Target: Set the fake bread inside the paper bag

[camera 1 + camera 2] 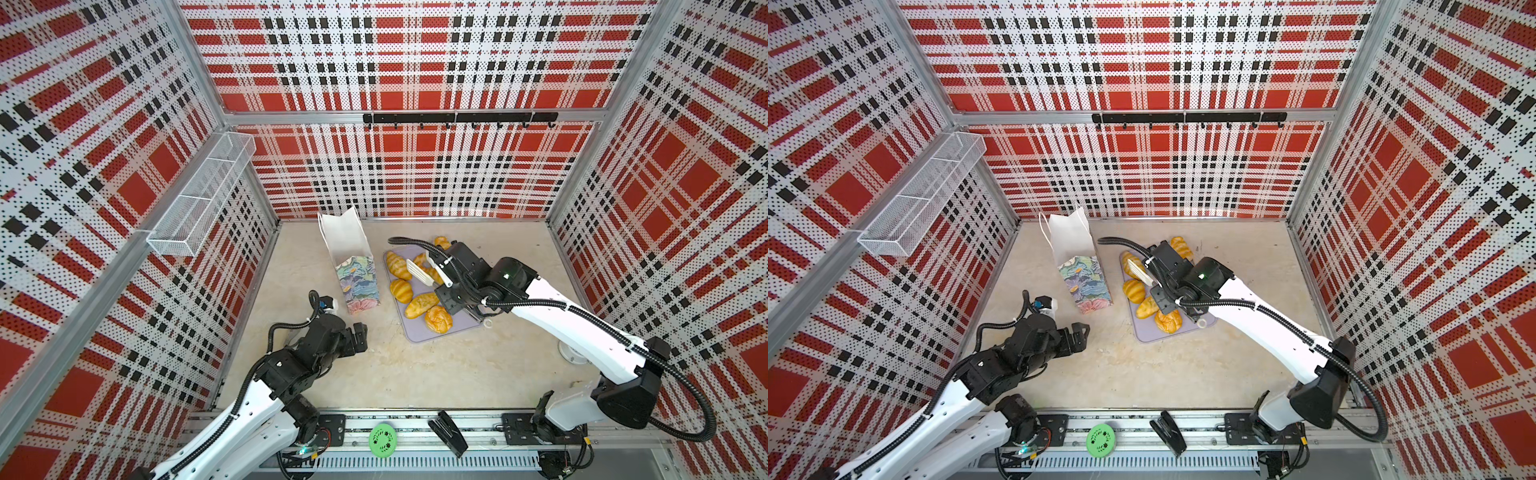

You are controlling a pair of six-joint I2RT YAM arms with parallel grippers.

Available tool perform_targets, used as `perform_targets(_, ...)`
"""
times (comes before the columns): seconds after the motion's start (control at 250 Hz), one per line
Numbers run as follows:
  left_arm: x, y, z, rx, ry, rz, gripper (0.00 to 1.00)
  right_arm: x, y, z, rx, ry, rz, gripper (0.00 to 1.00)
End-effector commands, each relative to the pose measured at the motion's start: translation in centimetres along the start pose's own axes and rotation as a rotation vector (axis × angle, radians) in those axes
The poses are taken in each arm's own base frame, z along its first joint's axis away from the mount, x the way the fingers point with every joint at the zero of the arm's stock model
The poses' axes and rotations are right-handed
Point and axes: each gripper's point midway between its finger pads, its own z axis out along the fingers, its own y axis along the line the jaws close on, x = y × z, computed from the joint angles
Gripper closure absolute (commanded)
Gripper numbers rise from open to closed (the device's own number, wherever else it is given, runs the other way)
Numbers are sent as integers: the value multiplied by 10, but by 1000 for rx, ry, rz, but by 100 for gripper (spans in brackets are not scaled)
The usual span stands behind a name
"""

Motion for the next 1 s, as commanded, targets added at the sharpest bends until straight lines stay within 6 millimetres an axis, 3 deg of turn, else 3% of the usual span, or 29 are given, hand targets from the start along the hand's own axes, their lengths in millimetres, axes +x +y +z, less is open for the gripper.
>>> perform_targets(0.0,5,4,3,-26,-22,-32,1,19,-8,-2,9,-19,89,47)
perform_targets(0.212,26,3,11,-32,14,-34,1,84,-15,19,39,106,134,45)
perform_targets(0.432,44,2,21,-43,52,-28,1,121,-2,43,2,188,173,43)
perform_targets(0.572,53,-5,25,-14,67,-30,1,136,6,56,1,234,178,40)
perform_targets(0.8,67,-23,32,17,94,9,1,143,16,68,-9,271,155,36)
perform_targets(0.996,77,-53,34,102,94,83,1,149,15,75,18,311,134,35)
